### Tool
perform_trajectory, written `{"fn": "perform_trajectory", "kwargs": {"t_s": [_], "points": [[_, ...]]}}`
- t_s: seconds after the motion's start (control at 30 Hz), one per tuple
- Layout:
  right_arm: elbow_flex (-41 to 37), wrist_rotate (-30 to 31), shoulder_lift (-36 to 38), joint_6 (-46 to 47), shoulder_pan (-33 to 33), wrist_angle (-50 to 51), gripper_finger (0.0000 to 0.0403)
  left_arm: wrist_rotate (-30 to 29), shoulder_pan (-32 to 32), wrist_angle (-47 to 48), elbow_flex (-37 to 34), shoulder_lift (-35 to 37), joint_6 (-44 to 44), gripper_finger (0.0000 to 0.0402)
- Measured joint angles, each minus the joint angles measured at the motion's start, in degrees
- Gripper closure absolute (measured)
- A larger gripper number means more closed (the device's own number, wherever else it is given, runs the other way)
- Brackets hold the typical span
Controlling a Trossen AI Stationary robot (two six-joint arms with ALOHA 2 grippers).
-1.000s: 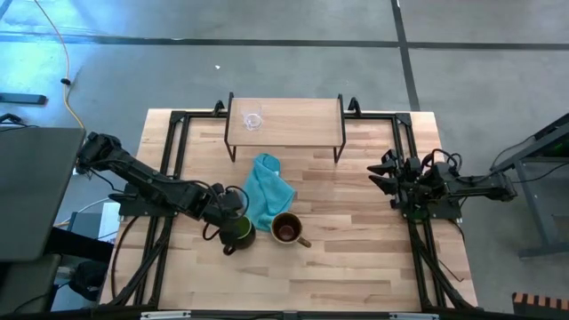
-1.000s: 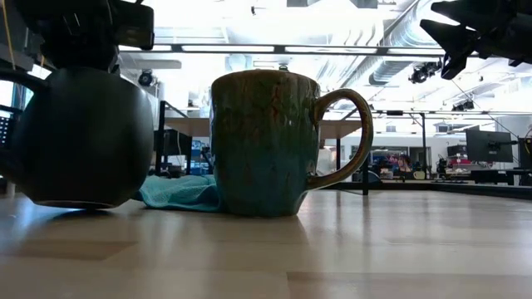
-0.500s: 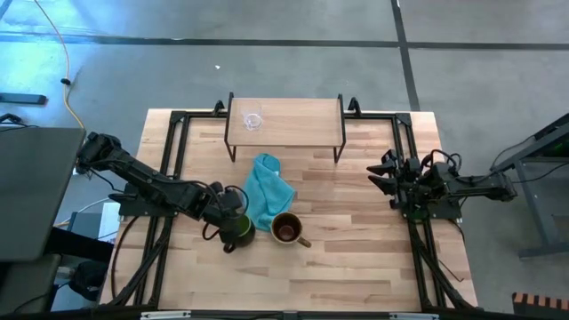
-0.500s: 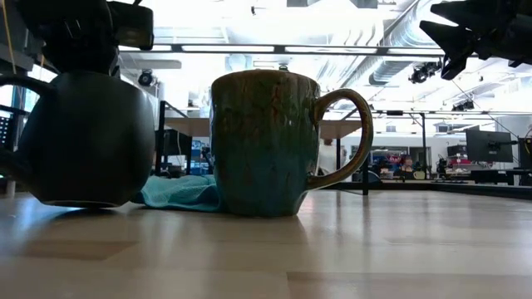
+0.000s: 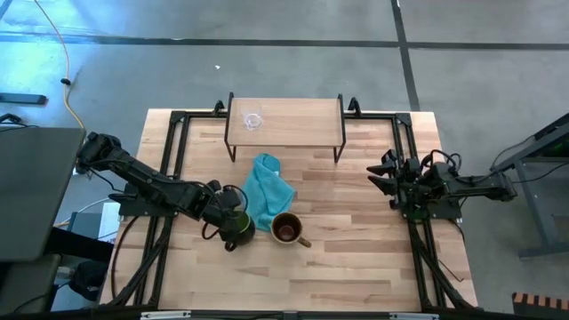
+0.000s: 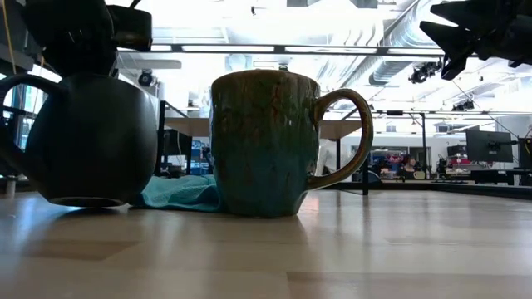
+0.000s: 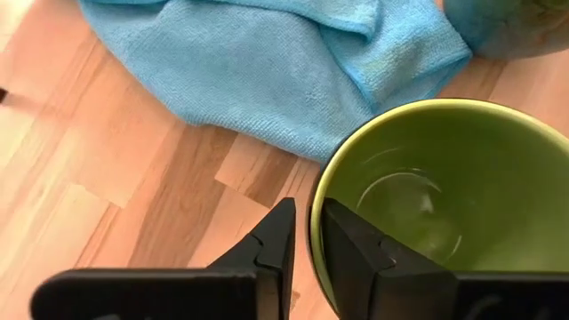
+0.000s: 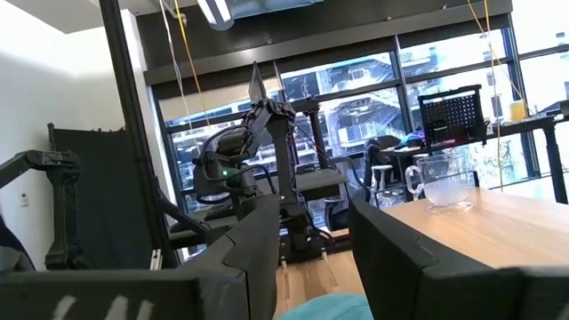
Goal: Stack small to large cups/mugs on shelf
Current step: Put the green mug on the shelf
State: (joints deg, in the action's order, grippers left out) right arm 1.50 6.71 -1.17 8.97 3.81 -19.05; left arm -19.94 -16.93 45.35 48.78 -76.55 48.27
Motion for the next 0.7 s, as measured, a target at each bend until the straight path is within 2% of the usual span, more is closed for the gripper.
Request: {"fn": "perform_trajectory", "kwargs": {"t_s": [0.43, 0.7], "points": [[0.0, -0.2, 0.0, 0.0, 0.0, 0.0, 0.0275, 3.6, 0.1, -2.5, 0.0, 0.0, -5.1, 0.0387], [0.0, -0.1, 0.0, 0.0, 0.0, 0.0, 0.0275, 5.8, 0.1, -3.8, 0.1, 0.1, -5.2, 0.0369]]}}
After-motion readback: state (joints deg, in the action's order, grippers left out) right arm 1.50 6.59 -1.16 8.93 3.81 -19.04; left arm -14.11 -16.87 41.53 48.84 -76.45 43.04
